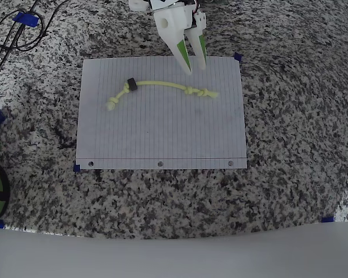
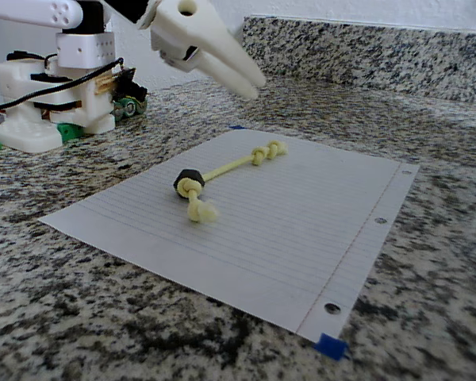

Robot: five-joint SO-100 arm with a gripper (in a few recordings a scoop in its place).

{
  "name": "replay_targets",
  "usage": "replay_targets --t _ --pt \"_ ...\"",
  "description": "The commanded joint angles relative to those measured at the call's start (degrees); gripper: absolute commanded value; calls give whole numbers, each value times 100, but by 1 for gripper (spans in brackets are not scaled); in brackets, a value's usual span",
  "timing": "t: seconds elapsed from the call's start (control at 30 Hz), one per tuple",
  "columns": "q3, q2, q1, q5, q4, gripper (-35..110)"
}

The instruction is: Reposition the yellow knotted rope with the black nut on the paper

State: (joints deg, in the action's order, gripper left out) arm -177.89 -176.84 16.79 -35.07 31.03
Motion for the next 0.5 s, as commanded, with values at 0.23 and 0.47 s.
replay_targets --t 0.23,0.47 --pt "615 606 -536 3814 79 43" --pt "2127 2109 -1072 5678 1450 34"
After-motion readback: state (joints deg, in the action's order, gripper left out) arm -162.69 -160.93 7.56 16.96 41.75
